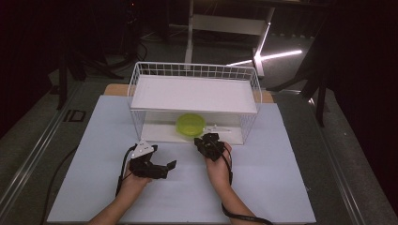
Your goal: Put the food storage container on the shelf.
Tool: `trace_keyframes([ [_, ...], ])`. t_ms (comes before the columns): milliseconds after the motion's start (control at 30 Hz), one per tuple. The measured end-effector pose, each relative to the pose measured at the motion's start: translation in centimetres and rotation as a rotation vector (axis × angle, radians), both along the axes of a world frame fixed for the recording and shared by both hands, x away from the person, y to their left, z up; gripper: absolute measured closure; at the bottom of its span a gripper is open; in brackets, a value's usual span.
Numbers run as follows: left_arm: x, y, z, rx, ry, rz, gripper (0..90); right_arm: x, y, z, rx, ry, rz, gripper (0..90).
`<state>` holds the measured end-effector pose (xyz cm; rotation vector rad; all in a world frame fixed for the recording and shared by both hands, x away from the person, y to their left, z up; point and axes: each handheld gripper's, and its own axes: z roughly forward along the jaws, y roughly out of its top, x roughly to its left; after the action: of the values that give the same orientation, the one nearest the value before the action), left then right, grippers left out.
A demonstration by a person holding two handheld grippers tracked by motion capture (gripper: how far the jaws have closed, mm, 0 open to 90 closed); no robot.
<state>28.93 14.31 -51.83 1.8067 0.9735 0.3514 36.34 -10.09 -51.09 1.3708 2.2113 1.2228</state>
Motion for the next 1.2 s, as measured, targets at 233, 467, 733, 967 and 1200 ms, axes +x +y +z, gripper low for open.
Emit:
trace_keyframes([
  [233, 0.1, 0.2, -0.1, -0.004, 0.005, -0.003, 0.9, 1.7, 0.9, 0.0, 0.004, 0.003, -0.018, 89.8],
  [467, 0.1, 0.0, 0.0, -0.009, -0.028, -0.025, 0.9, 2.5, 1.9, 0.2, -0.012, 0.004, -0.01, 89.5],
  [733, 0.0, 0.0, 0.5, -0.009, -0.04, -0.043, 1.0, 1.1, 0.8, 0.4, -0.017, 0.0, 0.006, 86.9],
  [967, -0.1, 0.1, 1.0, -0.036, -0.029, -0.056, 1.0, -1.1, -0.6, 0.7, -0.024, -0.021, 0.032, 78.2],
  [1200, -0.7, 0.3, 1.6, -0.044, -0.036, -0.074, 1.0, -3.0, -1.8, 1.4, -0.014, -0.057, 0.054, 57.1],
])
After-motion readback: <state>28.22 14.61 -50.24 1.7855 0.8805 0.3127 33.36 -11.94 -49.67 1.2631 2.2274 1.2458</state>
